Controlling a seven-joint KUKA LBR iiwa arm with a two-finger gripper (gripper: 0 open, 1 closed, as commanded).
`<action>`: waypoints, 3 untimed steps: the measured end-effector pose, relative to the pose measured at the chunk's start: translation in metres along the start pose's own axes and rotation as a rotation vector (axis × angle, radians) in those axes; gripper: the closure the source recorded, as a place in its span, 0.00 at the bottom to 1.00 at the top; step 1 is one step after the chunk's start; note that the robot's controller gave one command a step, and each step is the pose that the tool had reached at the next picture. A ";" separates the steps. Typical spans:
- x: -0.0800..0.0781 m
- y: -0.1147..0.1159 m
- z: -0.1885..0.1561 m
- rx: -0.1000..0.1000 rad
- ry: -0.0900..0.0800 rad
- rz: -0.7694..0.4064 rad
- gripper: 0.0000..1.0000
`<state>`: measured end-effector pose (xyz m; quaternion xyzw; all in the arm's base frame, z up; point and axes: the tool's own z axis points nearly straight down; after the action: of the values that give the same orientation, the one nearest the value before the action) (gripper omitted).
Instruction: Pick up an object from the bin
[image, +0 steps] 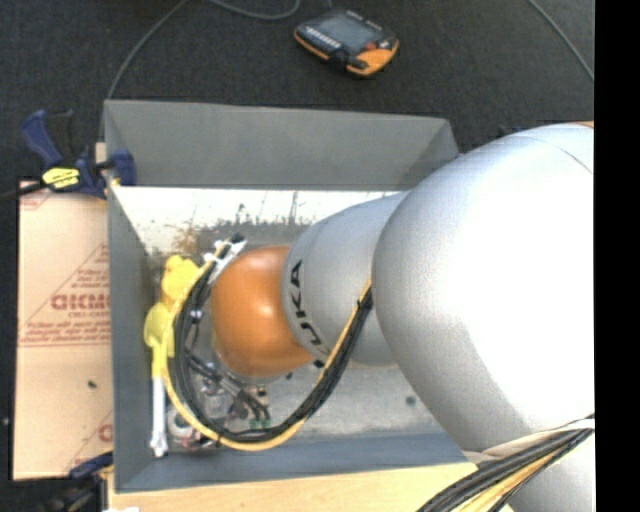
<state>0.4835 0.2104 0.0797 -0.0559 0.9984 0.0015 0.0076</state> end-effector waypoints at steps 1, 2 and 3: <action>0.000 0.000 -0.014 -0.001 0.000 0.001 1.00; -0.001 0.000 -0.027 -0.002 -0.003 0.001 1.00; 0.000 0.000 -0.038 -0.001 0.001 0.001 1.00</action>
Offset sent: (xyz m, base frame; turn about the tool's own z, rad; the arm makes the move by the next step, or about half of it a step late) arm -0.0007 -0.0003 0.0260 0.0008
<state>0.4833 0.2106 0.1182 -0.0553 0.9984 0.0021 0.0069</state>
